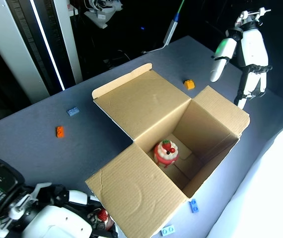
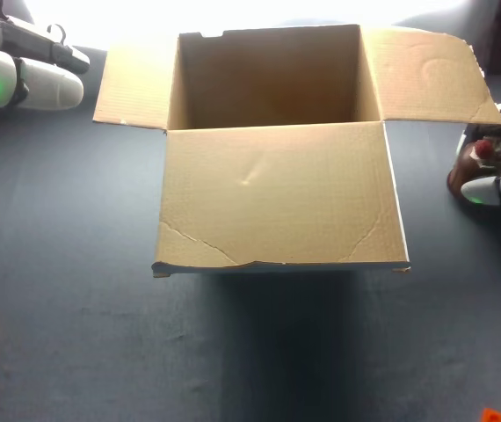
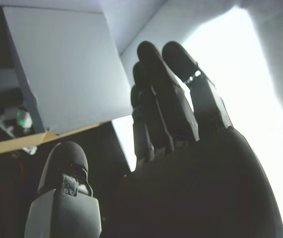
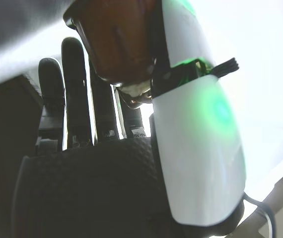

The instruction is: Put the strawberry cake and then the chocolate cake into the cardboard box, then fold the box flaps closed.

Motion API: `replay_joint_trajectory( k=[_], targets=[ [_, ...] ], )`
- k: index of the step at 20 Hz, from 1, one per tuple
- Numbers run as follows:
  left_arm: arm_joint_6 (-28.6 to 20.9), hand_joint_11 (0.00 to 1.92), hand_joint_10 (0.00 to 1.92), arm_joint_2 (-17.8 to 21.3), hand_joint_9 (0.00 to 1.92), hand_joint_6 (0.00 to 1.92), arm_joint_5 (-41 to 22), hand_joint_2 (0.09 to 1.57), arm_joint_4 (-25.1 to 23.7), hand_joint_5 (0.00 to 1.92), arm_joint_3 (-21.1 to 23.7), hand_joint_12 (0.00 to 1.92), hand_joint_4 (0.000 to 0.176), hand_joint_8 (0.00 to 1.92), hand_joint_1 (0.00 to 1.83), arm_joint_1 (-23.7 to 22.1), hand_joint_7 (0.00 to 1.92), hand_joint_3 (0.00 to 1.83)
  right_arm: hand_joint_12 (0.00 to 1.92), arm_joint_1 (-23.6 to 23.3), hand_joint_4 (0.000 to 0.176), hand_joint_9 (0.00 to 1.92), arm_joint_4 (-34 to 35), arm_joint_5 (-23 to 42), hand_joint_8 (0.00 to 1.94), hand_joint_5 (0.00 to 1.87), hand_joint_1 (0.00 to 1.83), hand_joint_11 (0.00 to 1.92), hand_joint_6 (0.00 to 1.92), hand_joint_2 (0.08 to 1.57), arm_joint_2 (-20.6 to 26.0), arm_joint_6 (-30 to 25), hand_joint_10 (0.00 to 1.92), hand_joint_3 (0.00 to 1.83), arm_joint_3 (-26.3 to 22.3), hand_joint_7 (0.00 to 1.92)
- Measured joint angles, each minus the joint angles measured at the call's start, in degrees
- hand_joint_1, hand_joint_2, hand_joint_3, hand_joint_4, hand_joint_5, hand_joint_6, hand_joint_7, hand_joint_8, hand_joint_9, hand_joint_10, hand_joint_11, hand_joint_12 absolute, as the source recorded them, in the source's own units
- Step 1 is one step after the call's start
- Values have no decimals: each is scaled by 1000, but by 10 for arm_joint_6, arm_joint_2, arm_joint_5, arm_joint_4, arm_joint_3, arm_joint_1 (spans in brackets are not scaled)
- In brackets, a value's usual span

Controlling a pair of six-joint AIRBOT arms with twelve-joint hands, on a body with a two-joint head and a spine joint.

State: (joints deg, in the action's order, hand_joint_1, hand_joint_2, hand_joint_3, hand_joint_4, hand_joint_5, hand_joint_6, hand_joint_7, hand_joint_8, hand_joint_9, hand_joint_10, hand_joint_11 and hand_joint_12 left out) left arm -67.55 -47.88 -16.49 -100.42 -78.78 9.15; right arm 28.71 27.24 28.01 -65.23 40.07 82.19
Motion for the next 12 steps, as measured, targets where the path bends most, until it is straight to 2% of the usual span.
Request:
replay_joint_trajectory(
  k=[2, 6, 8, 9, 12],
  targets=[
    [-32, 174, 284, 1, 594, 2, 0, 1222, 10, 389, 1, 1485, 14, 1, 164, 0, 574, 3, 1581, -5, 28, 356, 1, -2, 1435, 732, 1137, 0, 1371, 1256, 16, 6, 1326, 0, -13, 716],
    [-139, 173, 288, 2, 594, 0, -1, 1224, 0, 384, 1, 1480, 12, 0, 160, 18, 566, 3, 1577, -15, 26, 337, 1, -14, 1469, 723, 1132, 0, 1373, 1262, 66, 11, 1352, 0, -60, 701],
    [-155, 175, 290, 2, 596, 4, -2, 1220, -4, 390, 1, 1477, 18, 4, 166, 22, 572, 0, 1564, -17, 28, 347, -3, -17, 1462, 704, 1128, 0, 1404, 1266, 93, 17, 1347, 0, -83, 705],
    [-161, 177, 291, 2, 598, 5, -2, 1220, 1, 393, 1, 1476, 15, 5, 171, 22, 577, 0, 1563, -19, 25, 341, -3, -17, 1481, 699, 1128, 0, 1401, 1269, 112, 22, 1356, 1, -96, 699],
    [-163, 186, 291, 3, 600, 4, -5, 1221, 10, 392, 3, 1474, 12, 5, 177, 24, 578, 0, 1561, -21, 31, 322, 0, -16, 1458, 672, 1117, 0, 1483, 1282, 154, 29, 1345, 0, -113, 683]
  ],
)
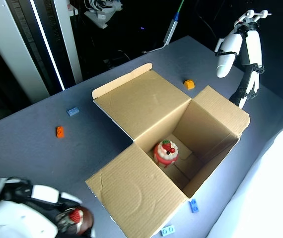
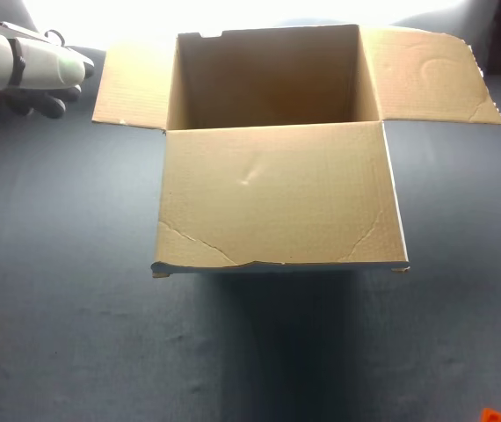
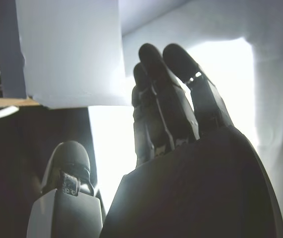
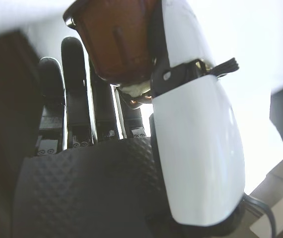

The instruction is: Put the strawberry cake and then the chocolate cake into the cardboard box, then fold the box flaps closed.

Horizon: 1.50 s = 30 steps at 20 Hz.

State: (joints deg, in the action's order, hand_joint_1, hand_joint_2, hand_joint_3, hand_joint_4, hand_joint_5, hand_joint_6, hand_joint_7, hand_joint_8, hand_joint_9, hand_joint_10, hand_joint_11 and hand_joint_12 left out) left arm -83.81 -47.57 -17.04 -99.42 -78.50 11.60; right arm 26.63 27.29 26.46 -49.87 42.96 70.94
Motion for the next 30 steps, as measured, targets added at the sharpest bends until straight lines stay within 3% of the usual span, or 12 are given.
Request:
replay_joint_trajectory(
  k=[7, 14, 17, 22, 26, 30],
  targets=[
    [-59, 164, 286, 2, 588, 3, -11, 1224, 10, 379, 4, 1477, 11, 2, 164, 0, 565, 0, 1579, -30, 31, 358, -24, -33, 1454, 681, 1123, 0, 1452, 1274, 54, 2, 1331, 0, -22, 700],
    [-104, 198, 283, 2, 599, 10, -7, 1208, 10, 405, 8, 1445, 8, 12, 198, 1, 596, 0, 1591, -154, 27, 325, -145, -96, 1494, 697, 1119, 0, 1445, 1282, 66, 0, 1368, 0, -22, 662],
    [-127, 193, 277, 2, 604, 3, -6, 1214, 11, 401, 16, 1466, 14, 3, 183, 1, 592, 0, 1562, -219, 30, 353, -175, -128, 1441, 671, 1116, 0, 1505, 1283, 52, -1, 1334, 0, -21, 684],
    [-152, 198, 260, 2, 603, 2, 4, 1209, 11, 384, 18, 1434, 8, 2, 202, 2, 577, 0, 1559, -240, 29, 311, -200, -165, 1512, 669, 1112, 0, 1463, 1290, 14, -1, 1354, 0, -21, 662],
    [-155, 191, 259, 2, 614, 6, 4, 1213, 11, 392, 18, 1450, 16, 5, 178, 9, 590, 1, 1562, -260, 29, 316, -203, -163, 1473, 697, 1119, 0, 1455, 1281, -6, -1, 1339, 0, -21, 667],
    [-157, 190, 255, 2, 609, 4, 6, 1215, 11, 384, 22, 1455, 7, 3, 186, 19, 588, 1, 1540, -280, 30, 313, -203, -163, 1489, 680, 1115, 0, 1470, 1285, -30, -1, 1340, 1, -21, 663]
  ],
)
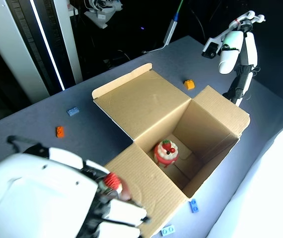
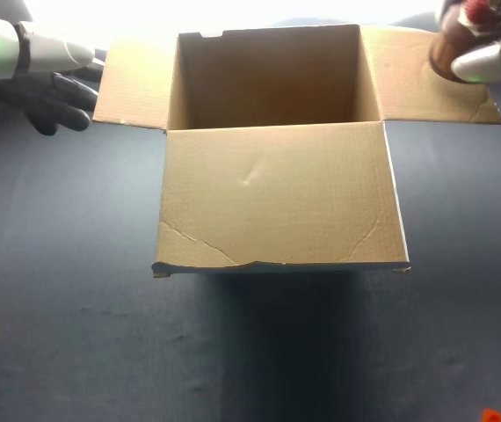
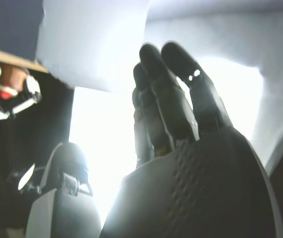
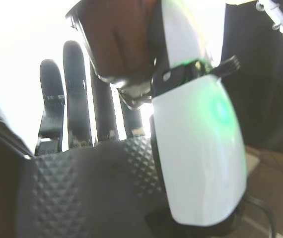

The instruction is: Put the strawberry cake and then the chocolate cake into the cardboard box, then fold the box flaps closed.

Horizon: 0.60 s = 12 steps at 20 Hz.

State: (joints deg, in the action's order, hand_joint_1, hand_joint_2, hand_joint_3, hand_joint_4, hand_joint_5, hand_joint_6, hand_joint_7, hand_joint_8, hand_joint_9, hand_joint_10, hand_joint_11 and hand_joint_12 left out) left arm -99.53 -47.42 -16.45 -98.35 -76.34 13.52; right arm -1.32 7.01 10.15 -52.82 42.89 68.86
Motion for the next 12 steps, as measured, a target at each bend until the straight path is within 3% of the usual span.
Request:
replay_joint_trajectory(
  k=[12],
  targets=[
    [-20, 203, 243, -7, 615, 2, 0, 1214, 0, 393, 8, 1432, 12, 1, 181, 10, 593, 1, 1546, -18, 32, 291, -1, -12, 1497, 665, 1111, 0, 1486, 1290, -90, 0, 1370, 0, 21, 664]
  ],
)
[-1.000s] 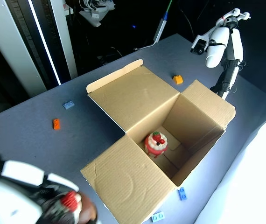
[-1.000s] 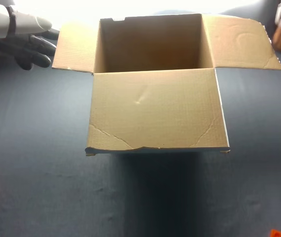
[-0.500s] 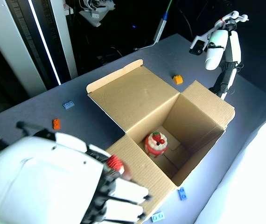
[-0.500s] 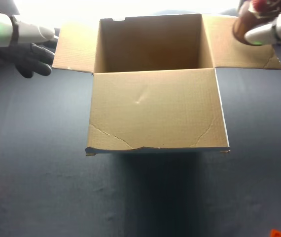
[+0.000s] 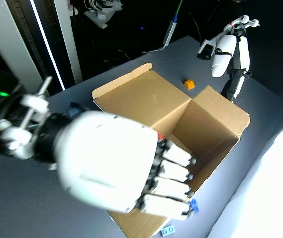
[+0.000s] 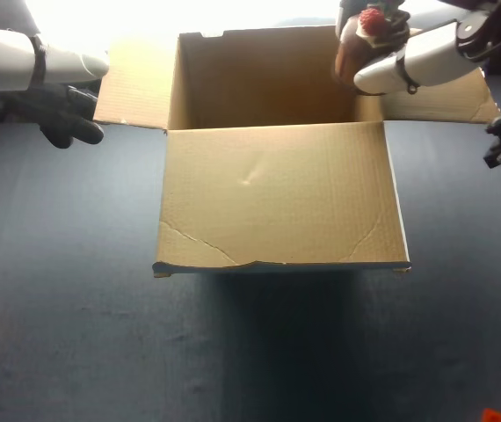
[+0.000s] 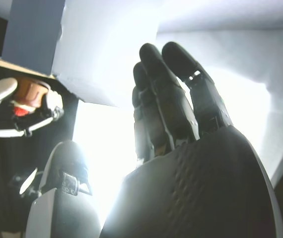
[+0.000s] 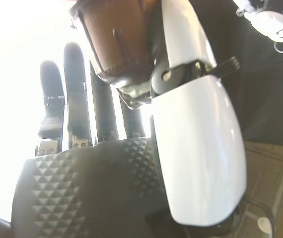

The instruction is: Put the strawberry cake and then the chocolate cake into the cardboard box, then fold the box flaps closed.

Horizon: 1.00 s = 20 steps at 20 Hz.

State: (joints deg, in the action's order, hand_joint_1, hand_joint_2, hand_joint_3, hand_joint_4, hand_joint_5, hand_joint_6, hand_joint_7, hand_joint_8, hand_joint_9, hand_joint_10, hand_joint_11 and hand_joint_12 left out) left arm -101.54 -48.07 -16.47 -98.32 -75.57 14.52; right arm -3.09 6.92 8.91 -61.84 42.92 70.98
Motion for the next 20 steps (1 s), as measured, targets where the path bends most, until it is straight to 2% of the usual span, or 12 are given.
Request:
replay_joint_trajectory(
  k=[4, 7, 13, 15, 16, 17, 18, 20],
  targets=[
    [-3, 197, 243, 0, 622, 8, -1, 1214, 0, 407, 0, 1452, 13, 6, 196, 1, 601, 0, 1548, -3, 30, 309, 0, -7, 1467, 685, 1117, 0, 1485, 1283, -34, 0, 1385, 0, 28, 668],
    [-6, 194, 239, 0, 617, 0, -5, 1222, 0, 390, 0, 1443, 12, 2, 173, 6, 597, 1, 1555, -11, 29, 288, 0, -18, 1513, 673, 1108, 0, 1502, 1296, -52, 0, 1403, 0, 38, 637],
    [-6, 196, 233, 0, 618, 3, -11, 1218, -1, 395, 4, 1442, 13, 1, 187, 7, 597, 0, 1566, -29, 29, 294, -1, -29, 1503, 669, 1107, 0, 1506, 1295, -57, -1, 1396, 0, 38, 640],
    [-7, 199, 235, 0, 625, 6, -10, 1216, 0, 404, 4, 1446, 15, 4, 187, 6, 605, 0, 1575, -37, 29, 288, -4, -38, 1520, 675, 1109, 0, 1450, 1290, -55, -1, 1373, 0, 35, 651],
    [-7, 191, 233, 0, 620, 0, -9, 1224, 0, 390, 4, 1451, 14, 0, 166, 7, 597, 2, 1542, -43, 0, 354, -16, -42, 1154, 701, 1077, 0, 1402, 1259, -54, -1, 1221, 0, 34, 558],
    [-7, 191, 233, 0, 619, 1, -9, 1223, 0, 393, 4, 1454, 16, 0, 165, 7, 593, 2, 1516, -47, 0, 362, -23, -40, 979, 696, 1058, 0, 1407, 1260, -54, -1, 1149, 0, 34, 530],
    [-7, 189, 233, 0, 617, 2, -9, 1224, 3, 394, 4, 1456, 17, 0, 165, 7, 590, 2, 1516, -53, 0, 386, -31, -40, 883, 695, 1044, 0, 1410, 1261, -54, -1, 1101, 0, 34, 544],
    [-7, 193, 237, 0, 624, 4, -9, 1226, 4, 400, 5, 1459, 15, 3, 171, 7, 596, 2, 1524, -57, 0, 382, -42, -38, 850, 713, 1043, 0, 1385, 1251, -57, -1, 1091, 0, 34, 537]
  ],
)
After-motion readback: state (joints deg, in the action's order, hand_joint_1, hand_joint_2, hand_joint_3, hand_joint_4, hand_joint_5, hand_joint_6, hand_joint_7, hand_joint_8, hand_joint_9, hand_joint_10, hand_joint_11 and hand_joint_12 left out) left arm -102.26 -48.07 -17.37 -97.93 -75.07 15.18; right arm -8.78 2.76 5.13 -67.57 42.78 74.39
